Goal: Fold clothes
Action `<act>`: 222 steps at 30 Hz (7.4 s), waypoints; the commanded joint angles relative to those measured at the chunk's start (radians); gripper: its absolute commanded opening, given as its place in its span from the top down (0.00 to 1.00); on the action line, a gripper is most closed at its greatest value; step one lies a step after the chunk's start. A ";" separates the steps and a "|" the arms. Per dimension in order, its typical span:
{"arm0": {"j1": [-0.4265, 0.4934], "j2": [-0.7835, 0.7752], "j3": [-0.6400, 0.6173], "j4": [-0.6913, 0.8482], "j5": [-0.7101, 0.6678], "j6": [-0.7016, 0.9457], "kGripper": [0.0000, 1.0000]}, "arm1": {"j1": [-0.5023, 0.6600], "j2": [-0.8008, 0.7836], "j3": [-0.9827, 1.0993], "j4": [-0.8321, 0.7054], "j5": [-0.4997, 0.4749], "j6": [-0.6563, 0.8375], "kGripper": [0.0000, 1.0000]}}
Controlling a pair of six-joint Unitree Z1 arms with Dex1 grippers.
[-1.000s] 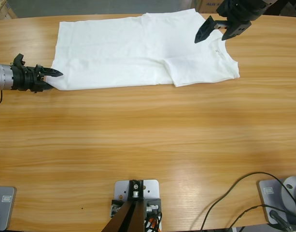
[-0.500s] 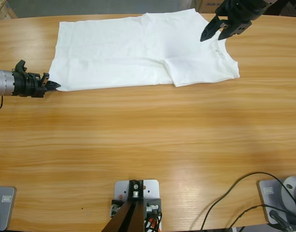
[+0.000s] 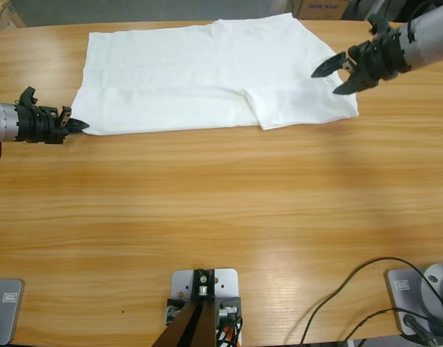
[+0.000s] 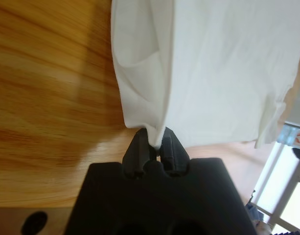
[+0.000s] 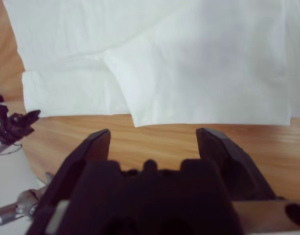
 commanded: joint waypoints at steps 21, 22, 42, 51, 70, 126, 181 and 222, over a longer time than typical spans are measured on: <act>0.001 -0.016 0.031 0.001 -0.002 0.001 1.00 | -0.117 -0.046 0.280 -0.180 -0.175 0.105 0.13; 0.001 -0.016 0.030 0.001 -0.002 0.000 1.00 | -0.121 -0.035 0.284 -0.188 -0.166 0.098 0.13; 0.001 -0.011 0.039 0.001 0.002 0.000 1.00 | -0.165 0.101 0.282 -0.298 -0.149 0.070 0.14; 0.004 -0.006 0.040 0.001 0.002 0.001 1.00 | -0.167 0.151 0.266 -0.336 -0.129 0.070 0.14; 0.004 -0.015 0.047 0.001 0.004 0.000 1.00 | -0.167 0.181 0.268 -0.345 -0.097 0.036 1.00; -0.131 -0.387 0.418 0.074 0.206 -0.208 1.00 | 0.099 -0.207 0.592 -0.131 -0.223 0.359 1.00; -0.290 -0.217 0.178 0.441 0.341 -0.316 1.00 | 0.149 -0.029 0.359 0.295 -0.271 0.481 1.00; -0.276 -0.476 0.146 0.670 0.334 -0.419 0.12 | 0.033 -0.075 0.270 0.495 -0.300 0.410 0.00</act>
